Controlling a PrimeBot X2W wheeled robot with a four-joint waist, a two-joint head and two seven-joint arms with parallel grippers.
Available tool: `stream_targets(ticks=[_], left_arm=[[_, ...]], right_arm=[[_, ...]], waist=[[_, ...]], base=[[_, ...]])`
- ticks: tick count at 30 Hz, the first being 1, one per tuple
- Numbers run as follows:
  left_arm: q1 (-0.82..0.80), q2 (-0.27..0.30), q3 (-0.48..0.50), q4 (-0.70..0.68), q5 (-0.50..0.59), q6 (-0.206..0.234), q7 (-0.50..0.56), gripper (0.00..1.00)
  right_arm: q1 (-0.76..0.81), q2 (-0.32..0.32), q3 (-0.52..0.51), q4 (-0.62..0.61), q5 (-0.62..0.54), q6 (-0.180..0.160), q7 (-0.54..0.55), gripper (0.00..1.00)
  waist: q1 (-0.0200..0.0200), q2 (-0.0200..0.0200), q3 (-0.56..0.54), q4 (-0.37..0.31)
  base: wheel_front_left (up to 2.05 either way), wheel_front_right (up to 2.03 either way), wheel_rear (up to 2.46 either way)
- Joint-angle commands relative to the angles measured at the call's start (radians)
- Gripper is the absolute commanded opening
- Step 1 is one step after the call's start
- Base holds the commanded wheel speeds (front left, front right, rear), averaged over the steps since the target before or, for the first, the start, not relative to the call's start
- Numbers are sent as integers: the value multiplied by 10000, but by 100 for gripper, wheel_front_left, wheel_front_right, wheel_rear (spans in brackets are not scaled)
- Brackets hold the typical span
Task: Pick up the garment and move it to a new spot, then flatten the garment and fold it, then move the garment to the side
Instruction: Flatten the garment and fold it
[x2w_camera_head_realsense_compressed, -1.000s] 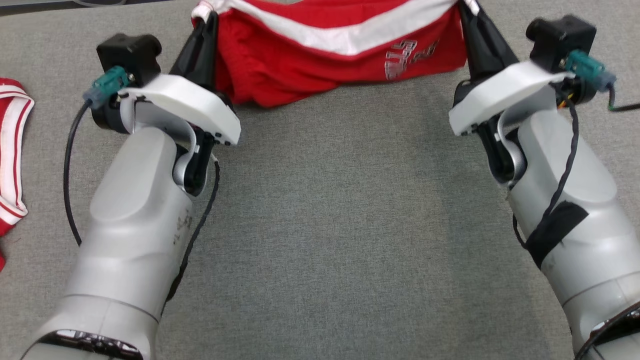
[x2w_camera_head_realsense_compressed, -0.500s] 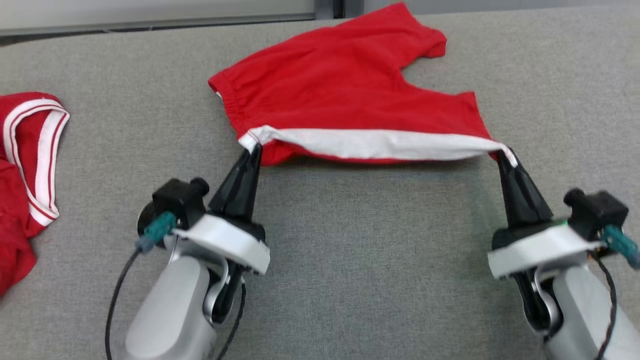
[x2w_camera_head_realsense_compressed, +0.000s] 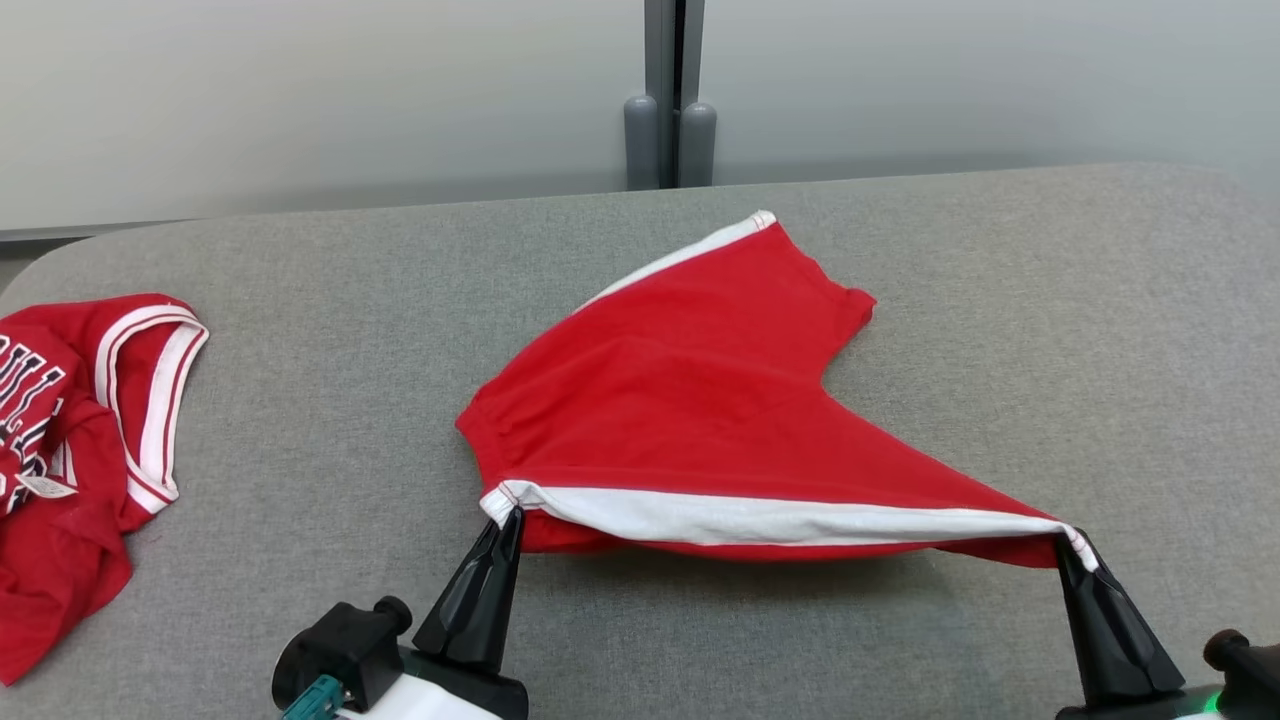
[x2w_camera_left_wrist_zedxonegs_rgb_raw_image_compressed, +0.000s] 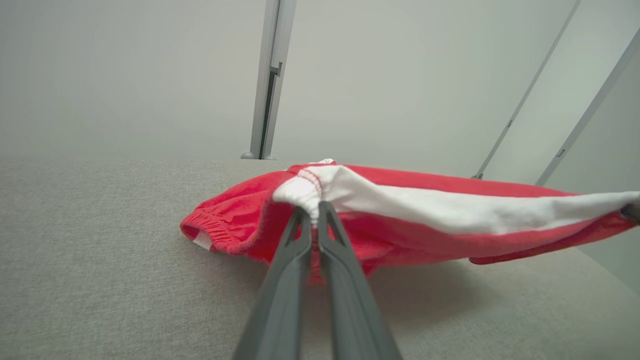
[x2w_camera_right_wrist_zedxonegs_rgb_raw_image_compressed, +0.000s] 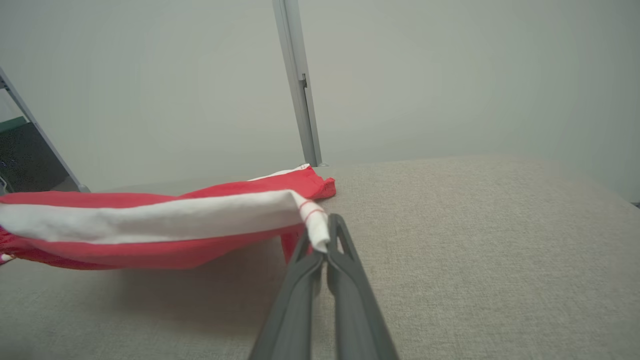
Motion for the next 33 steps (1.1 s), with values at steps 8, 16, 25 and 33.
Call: stream_targets(ticks=[8, 16, 25, 33], left_arm=[[387, 193, -141, -923, -101, 202, 730, 0], [-935, 201, -14, -859, -194, 186, 979, 0], [-2859, 34, -96, 9, -473, 6, 631, 0], [-4602, -147, -701, 1234, -819, -115, 432, 0]], right_arm=[[636, -24, -619, -1283, -242, -3, 871, 0], [-1288, -762, -661, -786, -193, -3, 813, 0], [-5201, -2509, 246, 972, 298, -3, 1155, 0], [-8503, -3392, 1682, 3428, 1124, -5, 1321, 0]], waist=[[0, 0, 16, 46], [0, 0, 1605, 457], [0, 0, 3353, 1395], [0, 0, 4115, 2197]], base=[[0, 0, 0], [0, 0, 0], [0, 0, 0], [0, 0, 0]])
